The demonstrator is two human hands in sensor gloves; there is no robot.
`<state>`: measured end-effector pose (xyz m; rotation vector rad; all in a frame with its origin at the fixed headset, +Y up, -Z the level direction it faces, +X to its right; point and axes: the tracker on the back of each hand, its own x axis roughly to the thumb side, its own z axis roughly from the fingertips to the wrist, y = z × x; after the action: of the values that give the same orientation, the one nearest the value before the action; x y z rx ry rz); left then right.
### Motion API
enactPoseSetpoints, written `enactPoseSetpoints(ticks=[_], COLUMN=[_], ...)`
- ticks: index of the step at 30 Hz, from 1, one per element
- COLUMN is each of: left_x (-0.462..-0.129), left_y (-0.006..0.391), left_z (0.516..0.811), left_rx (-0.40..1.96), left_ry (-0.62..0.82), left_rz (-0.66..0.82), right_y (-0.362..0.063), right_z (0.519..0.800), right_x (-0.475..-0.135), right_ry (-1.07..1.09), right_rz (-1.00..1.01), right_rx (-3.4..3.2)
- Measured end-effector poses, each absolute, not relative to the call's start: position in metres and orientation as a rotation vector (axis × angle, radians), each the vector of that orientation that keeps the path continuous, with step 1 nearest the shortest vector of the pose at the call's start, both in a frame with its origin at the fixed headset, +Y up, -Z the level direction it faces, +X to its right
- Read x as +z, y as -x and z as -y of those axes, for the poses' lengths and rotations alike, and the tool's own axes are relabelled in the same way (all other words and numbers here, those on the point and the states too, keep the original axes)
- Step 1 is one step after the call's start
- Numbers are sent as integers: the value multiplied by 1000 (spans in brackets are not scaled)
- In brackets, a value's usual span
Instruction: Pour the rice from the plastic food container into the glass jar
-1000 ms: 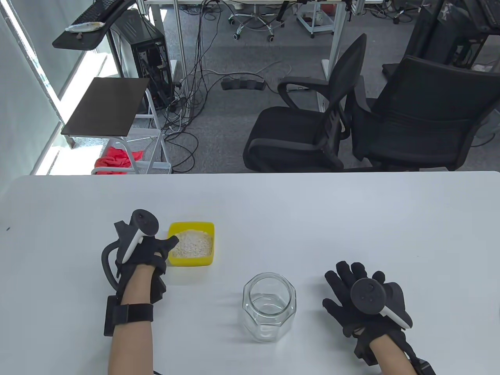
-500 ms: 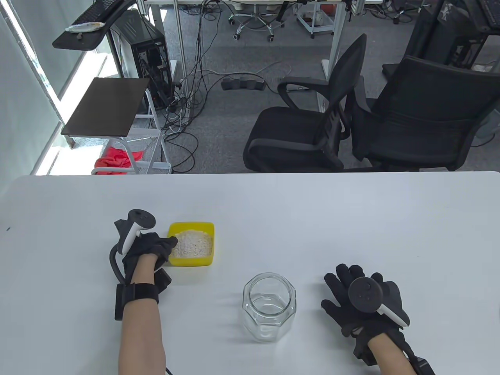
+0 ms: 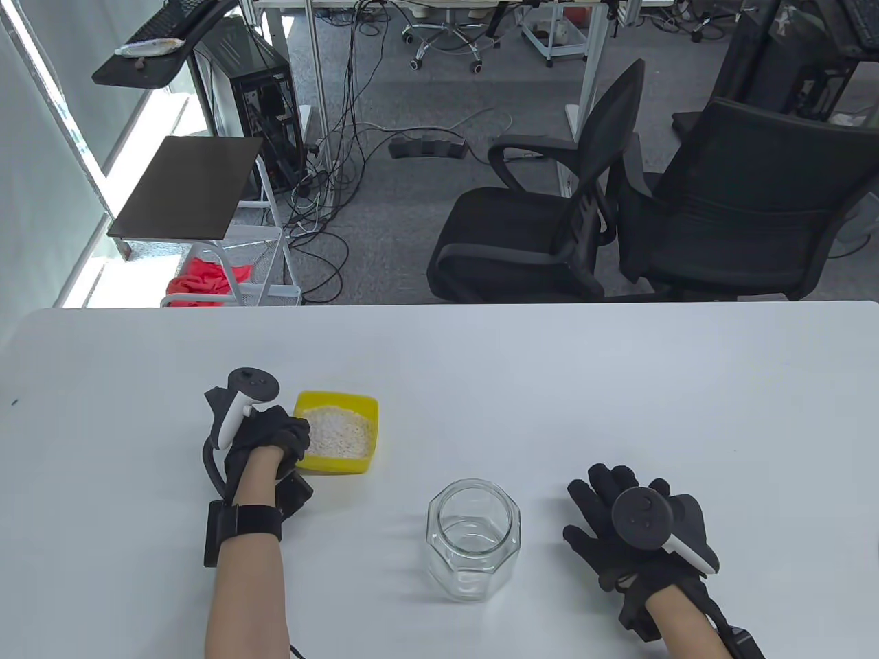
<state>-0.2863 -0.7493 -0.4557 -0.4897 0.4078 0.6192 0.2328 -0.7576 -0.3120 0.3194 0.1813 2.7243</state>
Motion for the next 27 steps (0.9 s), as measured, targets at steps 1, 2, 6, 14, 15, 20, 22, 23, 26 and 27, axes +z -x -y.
enactPoseSetpoints(ticks=[1, 2, 6, 14, 15, 20, 22, 23, 26, 27], left_x=[-454, -450, -438, -407, -400, -377, -371, -369, -365, -363], left_y=[286, 286, 280, 257, 252, 235, 228, 224, 215, 212], left_z=[750, 751, 750, 726, 722, 708, 704, 703, 693, 688], left_rx=[645, 682, 828, 1127, 1161, 1261, 1278, 1293, 1298, 1285], left_ry=[492, 493, 488, 395, 373, 319, 300, 304, 326, 324], left_rz=[-408, -413, -362, -205, -177, -77, -19, 8, 87, 116], right_y=[-233, -233, -233, -232, -232, -231, -231, -231, -230, -230], right_z=[757, 757, 756, 755, 755, 755, 755, 755, 756, 756], right_x=[-312, -312, -311, -310, -309, -308, -308, -308, -308, -308], right_ry=[-320, -321, -323, -335, -339, -345, -346, -347, -350, -350], right_rz=[-181, -180, -165, -159, -157, -147, -145, -144, -152, -154], right_rx=[2724, 2722, 2713, 2716, 2716, 2715, 2714, 2713, 2711, 2712])
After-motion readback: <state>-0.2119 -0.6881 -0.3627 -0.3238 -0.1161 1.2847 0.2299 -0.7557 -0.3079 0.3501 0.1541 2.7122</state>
